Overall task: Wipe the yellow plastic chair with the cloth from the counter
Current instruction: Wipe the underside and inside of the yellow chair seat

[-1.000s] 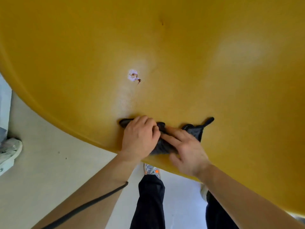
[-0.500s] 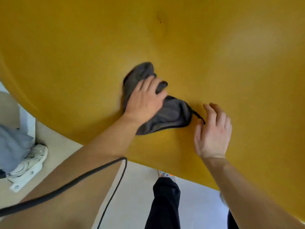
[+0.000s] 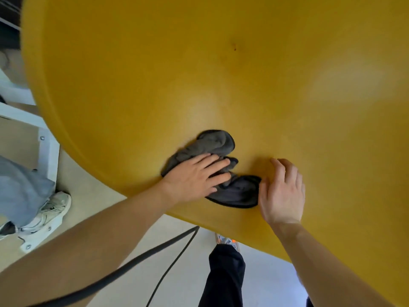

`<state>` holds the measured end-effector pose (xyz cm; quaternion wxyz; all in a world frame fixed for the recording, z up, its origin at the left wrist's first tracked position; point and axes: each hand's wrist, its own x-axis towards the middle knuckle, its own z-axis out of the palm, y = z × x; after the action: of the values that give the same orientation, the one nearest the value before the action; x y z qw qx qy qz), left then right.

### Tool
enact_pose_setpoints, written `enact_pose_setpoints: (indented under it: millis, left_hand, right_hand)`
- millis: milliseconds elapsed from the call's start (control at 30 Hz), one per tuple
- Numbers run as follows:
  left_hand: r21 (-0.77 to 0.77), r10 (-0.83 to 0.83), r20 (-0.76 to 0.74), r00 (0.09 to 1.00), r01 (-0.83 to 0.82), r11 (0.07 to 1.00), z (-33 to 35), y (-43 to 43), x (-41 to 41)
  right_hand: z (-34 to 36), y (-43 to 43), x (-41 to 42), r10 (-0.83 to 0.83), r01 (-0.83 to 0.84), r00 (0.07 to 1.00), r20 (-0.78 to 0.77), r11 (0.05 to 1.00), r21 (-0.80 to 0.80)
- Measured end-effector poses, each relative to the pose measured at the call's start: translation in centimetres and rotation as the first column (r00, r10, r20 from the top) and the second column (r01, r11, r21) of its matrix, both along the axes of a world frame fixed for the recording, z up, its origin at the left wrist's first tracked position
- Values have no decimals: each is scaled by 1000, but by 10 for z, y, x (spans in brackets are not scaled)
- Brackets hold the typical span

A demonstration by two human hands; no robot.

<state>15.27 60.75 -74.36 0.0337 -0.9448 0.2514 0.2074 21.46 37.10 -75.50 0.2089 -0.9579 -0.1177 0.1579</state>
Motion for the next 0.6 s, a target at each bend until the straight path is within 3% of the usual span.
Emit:
enact_pose_setpoints:
  millis: [67, 200, 333, 400, 467, 600]
  left_hand:
    - [99, 0, 22, 1000, -2, 995, 17, 31, 15]
    - [365, 207, 271, 940, -299, 882, 72, 101, 57]
    - [350, 339, 448, 827, -511, 785, 113, 120, 70]
    - [308, 455, 409, 791, -589, 747, 104, 94, 43]
    - [264, 556, 280, 782, -620, 739, 84, 50, -2]
    - [116, 471, -15, 882, -467, 877, 63, -9, -70]
  right_hand:
    - [4, 1, -12, -5, 4, 999, -45, 1000, -18]
    - [20, 28, -35, 80, -105, 968, -238, 990, -98]
    - [40, 65, -49, 249, -290, 897, -365, 955, -60]
    - [47, 78, -49, 296, -322, 871, -391, 947, -1]
    - [50, 83, -43, 315, -322, 871, -377, 946, 47]
    - [50, 77, -29, 316, -300, 906, -282, 949, 98]
